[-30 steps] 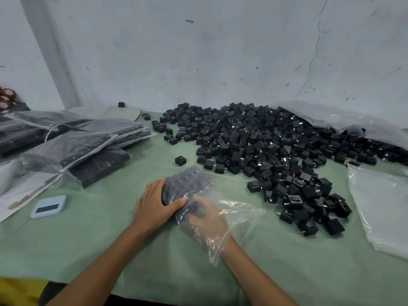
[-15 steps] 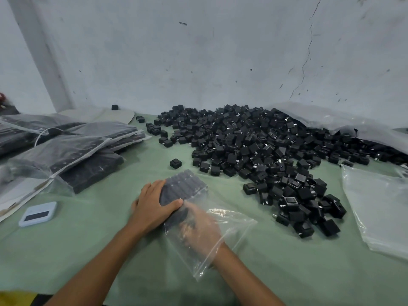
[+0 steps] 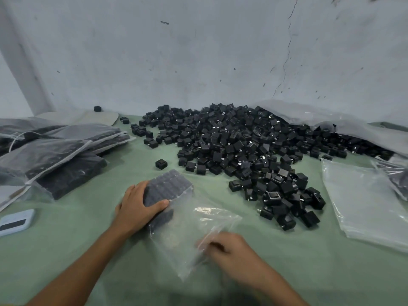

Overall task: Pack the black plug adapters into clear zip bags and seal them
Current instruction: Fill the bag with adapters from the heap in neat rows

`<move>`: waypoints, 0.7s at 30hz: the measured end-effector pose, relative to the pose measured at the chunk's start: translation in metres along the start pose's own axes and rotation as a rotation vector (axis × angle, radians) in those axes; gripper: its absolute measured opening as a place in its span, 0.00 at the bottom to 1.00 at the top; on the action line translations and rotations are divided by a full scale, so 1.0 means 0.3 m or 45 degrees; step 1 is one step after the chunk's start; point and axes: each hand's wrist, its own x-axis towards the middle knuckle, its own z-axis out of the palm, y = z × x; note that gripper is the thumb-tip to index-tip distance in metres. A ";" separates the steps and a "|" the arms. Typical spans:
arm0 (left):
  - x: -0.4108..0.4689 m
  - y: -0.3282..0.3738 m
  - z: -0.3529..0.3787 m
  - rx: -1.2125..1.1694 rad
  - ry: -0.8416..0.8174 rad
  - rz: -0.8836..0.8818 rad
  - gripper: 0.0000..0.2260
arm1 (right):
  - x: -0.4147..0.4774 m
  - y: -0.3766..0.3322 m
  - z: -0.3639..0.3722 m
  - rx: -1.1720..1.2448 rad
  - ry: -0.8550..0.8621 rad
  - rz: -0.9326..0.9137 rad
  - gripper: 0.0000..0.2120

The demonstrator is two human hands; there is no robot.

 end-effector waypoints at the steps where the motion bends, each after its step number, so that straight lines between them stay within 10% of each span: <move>1: -0.001 0.000 0.002 -0.003 0.002 0.003 0.43 | -0.018 0.010 -0.052 -0.066 0.072 0.007 0.13; 7: 0.002 -0.003 0.008 -0.007 0.019 -0.010 0.44 | -0.050 0.114 -0.315 -0.869 0.699 0.238 0.06; 21: 0.004 -0.008 0.010 0.013 0.011 -0.018 0.45 | -0.061 0.122 -0.304 -1.014 0.429 0.422 0.11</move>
